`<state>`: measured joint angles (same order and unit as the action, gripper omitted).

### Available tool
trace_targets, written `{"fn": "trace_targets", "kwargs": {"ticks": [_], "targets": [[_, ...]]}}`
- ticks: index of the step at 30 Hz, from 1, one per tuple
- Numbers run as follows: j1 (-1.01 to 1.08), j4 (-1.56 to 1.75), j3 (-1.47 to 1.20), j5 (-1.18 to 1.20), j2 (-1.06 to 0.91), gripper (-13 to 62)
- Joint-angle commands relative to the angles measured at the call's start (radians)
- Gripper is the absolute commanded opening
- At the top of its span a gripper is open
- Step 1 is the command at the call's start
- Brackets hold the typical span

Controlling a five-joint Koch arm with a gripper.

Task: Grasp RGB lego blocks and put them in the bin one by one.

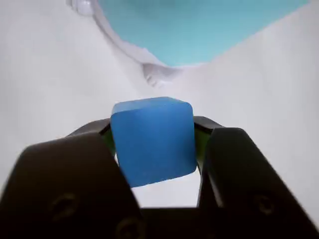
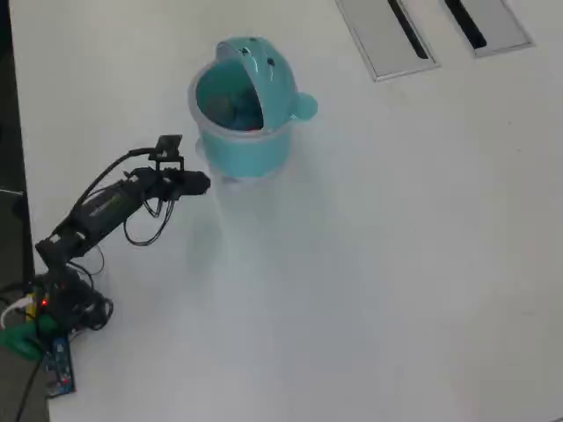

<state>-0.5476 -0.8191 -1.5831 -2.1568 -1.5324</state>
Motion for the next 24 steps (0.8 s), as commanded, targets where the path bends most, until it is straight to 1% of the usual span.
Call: {"fn": "trace_targets", "kwargs": {"ticks": [1, 3, 6, 7, 10, 15, 19, 24], "targets": [[-0.029, 0.003, 0.114, 0.081, -0.069, 15.0], [-0.067, 0.006, 0.127, 0.190, -0.095, 15.0], [-0.089, 0.006, 0.155, 0.265, -0.115, 15.0], [-0.114, 0.006, 0.198, 0.341, -0.121, 15.0], [-0.161, 0.008, 0.275, 0.437, -0.112, 14.9], [-0.206, 0.014, 0.440, 0.532, -0.054, 14.9], [-0.224, 0.055, 0.511, 0.583, -0.014, 14.9], [-0.233, 0.107, 0.670, 0.594, 0.087, 14.9]]}}
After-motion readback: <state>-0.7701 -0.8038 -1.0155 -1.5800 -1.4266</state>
